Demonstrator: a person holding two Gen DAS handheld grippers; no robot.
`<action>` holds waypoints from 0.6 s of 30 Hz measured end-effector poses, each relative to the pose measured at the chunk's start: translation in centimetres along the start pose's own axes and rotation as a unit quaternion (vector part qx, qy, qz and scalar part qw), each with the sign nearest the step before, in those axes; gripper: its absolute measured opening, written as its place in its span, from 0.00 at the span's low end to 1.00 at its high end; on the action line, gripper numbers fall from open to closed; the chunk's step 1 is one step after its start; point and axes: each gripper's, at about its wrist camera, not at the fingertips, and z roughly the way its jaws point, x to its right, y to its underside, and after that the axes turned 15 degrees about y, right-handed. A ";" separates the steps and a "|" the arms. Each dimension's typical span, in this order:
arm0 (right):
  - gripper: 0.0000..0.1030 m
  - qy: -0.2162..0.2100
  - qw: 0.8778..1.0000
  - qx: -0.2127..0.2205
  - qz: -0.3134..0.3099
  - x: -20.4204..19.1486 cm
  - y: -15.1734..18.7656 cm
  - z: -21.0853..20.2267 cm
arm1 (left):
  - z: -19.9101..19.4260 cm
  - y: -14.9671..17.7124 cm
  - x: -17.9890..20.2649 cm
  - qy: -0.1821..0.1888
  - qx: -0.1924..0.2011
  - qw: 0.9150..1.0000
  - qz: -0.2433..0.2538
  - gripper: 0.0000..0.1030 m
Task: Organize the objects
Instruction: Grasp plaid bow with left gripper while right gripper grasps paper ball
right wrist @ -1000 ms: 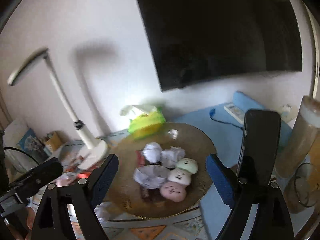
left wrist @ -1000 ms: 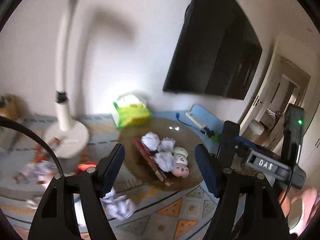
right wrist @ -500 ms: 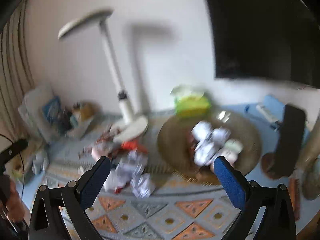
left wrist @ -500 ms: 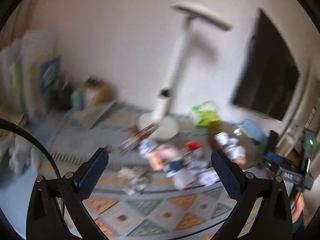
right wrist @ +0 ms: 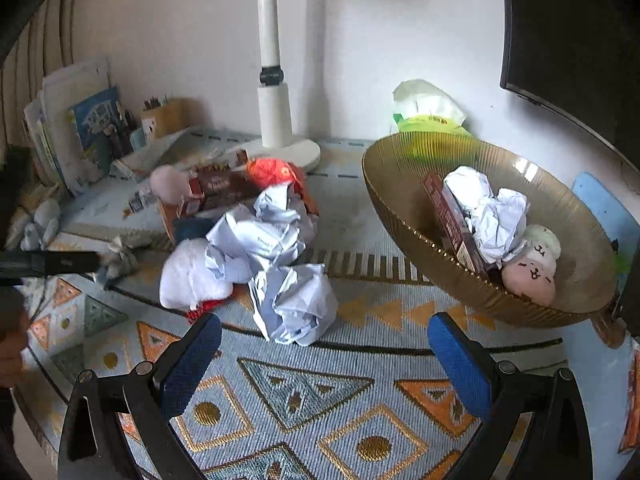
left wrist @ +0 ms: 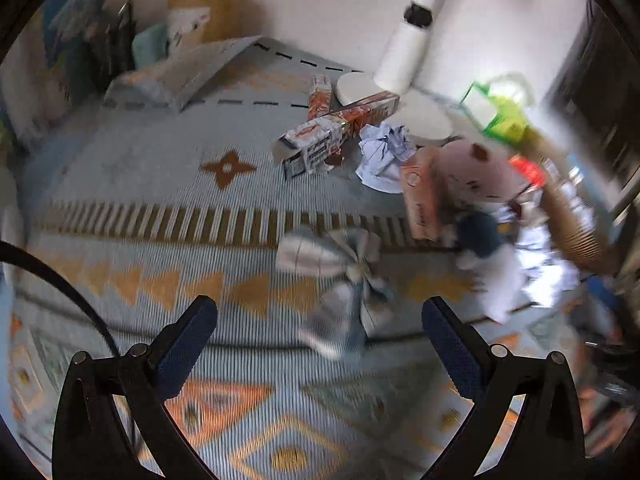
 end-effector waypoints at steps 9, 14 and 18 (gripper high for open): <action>1.00 -0.024 0.997 -0.066 0.029 1.1 -0.1 2.6 | 2.8 -0.4 2.3 -0.054 0.007 0.997 0.056 0.76; 1.00 -0.001 0.995 -0.094 0.024 0.5 -0.6 3.8 | 2.4 -0.2 2.4 -0.053 0.022 0.996 0.062 0.50; 1.00 -0.034 0.994 -0.095 0.037 -0.3 -1.2 4.1 | 2.5 0.1 2.6 -0.052 0.025 0.996 0.066 0.47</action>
